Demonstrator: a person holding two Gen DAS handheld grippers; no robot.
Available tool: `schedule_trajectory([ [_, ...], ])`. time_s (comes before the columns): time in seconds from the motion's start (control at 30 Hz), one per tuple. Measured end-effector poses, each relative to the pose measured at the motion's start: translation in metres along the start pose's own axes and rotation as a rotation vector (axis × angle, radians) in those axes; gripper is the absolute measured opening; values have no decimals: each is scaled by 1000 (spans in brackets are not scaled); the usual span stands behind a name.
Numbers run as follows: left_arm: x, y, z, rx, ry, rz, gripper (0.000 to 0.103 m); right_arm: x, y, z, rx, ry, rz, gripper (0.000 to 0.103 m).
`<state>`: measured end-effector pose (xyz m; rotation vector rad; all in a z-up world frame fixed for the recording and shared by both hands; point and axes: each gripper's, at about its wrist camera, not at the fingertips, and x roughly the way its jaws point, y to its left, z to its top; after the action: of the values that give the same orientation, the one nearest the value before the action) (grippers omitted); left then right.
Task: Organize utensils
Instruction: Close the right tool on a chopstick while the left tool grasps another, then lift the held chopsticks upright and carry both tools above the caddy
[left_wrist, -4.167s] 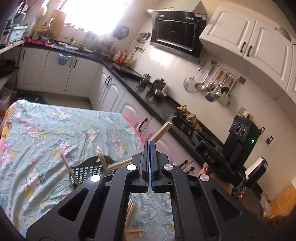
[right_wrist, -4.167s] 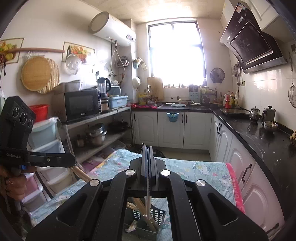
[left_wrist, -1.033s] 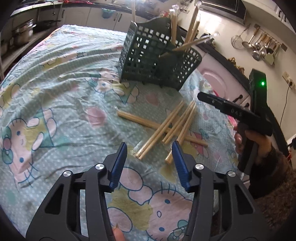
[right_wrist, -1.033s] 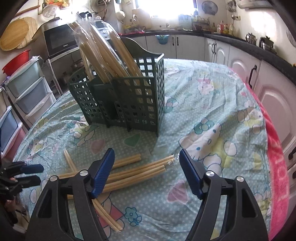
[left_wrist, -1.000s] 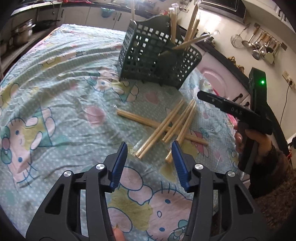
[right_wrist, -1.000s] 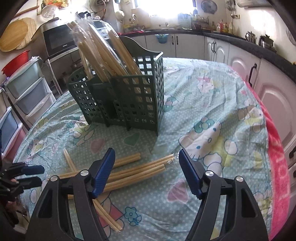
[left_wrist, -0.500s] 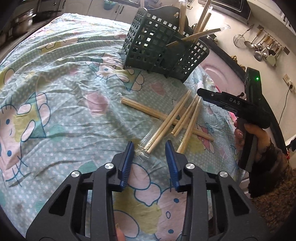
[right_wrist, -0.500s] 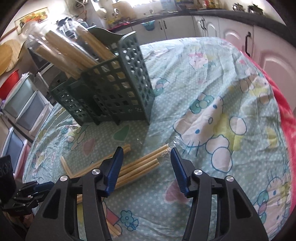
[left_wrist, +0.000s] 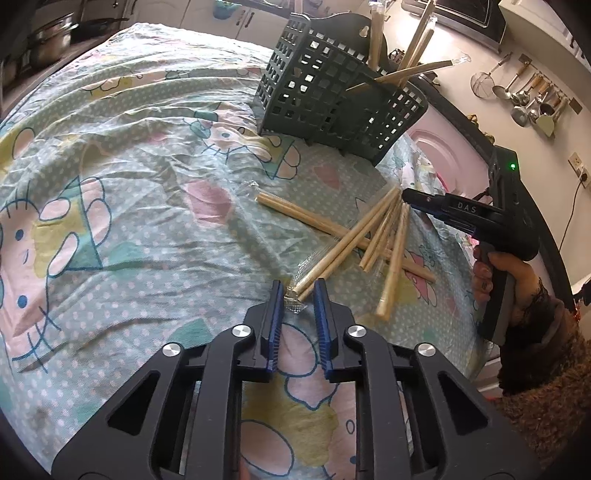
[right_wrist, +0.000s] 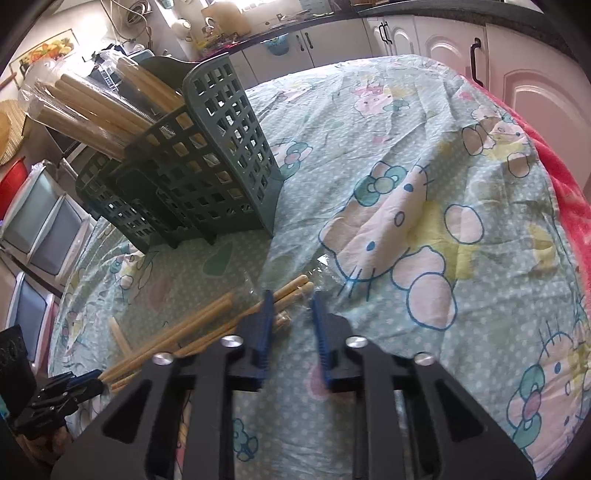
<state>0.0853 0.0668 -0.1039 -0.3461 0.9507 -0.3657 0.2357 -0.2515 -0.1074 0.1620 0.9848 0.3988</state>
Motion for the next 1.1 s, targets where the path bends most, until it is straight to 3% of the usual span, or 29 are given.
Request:
schedule_trajectory([
  [0.37, -20, -2, 3, -14, -35, -36, 5, -27, 5, 5, -22, -57, 28, 5],
  [0.83, -68, -51, 35, 100, -166, -109, 3, -97, 40, 20, -142, -216, 79, 4],
  [1.1, -72, -82, 53, 174, -181, -149, 3, -131, 56, 19, -189, -280, 93, 4],
])
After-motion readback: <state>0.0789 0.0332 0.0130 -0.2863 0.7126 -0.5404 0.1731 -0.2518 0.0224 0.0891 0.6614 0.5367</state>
